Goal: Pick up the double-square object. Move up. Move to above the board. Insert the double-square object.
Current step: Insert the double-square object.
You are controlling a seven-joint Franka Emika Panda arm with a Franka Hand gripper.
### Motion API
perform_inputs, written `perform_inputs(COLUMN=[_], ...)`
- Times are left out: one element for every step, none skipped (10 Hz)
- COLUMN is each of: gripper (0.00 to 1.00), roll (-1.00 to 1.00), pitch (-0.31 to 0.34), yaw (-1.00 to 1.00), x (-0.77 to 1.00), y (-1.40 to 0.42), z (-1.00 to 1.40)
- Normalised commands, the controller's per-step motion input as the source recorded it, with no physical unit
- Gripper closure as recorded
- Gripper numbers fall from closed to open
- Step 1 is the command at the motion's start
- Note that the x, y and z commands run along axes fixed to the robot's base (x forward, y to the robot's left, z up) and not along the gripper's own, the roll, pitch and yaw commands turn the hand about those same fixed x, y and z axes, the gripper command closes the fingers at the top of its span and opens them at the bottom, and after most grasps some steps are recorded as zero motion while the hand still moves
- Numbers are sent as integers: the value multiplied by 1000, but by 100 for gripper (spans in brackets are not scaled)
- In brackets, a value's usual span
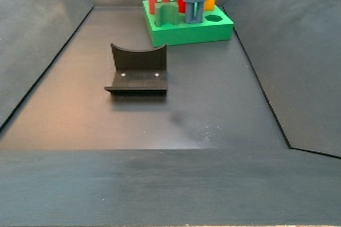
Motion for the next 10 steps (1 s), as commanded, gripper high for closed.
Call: perform_inputs(gripper=[100,100,100,100,100,100,100,100,100,100], roll=[0,0,-29,-9,0,0,0,-81,13,0], pitch=[-1,-16,-43,-43,-21,-29,-50,-63,0,0], yaw=[80,91,0,0,0,0,0,0,0,0], x=[-9,-43,0,11,49,0,0,0,0,0], y=[0,0,-14,-11,-6,0,0,40,0,0], z=[-311,-317,-400,-440,-429,-420,-263,0,0,0])
